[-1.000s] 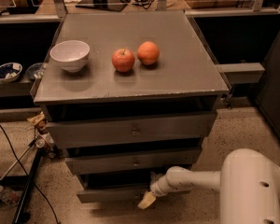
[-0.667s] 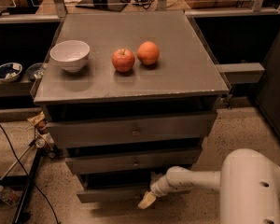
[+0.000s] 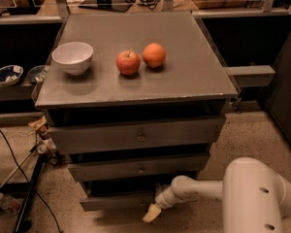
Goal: Open bottom drawer
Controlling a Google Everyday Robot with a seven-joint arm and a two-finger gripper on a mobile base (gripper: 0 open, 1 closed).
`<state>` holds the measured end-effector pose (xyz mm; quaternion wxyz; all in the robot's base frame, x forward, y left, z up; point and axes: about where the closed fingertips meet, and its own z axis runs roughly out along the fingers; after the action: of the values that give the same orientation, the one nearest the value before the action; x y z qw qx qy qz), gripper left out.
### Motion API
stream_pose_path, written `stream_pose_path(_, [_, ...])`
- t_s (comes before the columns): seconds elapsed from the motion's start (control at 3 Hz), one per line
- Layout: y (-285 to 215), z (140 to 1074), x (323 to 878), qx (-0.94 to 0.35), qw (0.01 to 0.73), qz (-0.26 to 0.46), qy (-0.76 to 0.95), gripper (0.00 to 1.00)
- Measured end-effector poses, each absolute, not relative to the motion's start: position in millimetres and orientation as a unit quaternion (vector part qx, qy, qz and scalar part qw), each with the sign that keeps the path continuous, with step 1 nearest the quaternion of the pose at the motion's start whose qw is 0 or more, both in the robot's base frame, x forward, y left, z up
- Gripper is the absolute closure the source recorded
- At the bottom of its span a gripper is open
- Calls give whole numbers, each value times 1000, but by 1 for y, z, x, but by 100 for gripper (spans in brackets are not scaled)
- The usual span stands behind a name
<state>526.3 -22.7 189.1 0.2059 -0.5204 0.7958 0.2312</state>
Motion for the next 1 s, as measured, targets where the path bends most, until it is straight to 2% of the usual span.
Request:
stream_pose_path(0.33, [-23, 189, 526, -520, 206, 231, 796, 27])
stream_pose_path(1.0, [-23, 189, 526, -520, 206, 231, 796, 73])
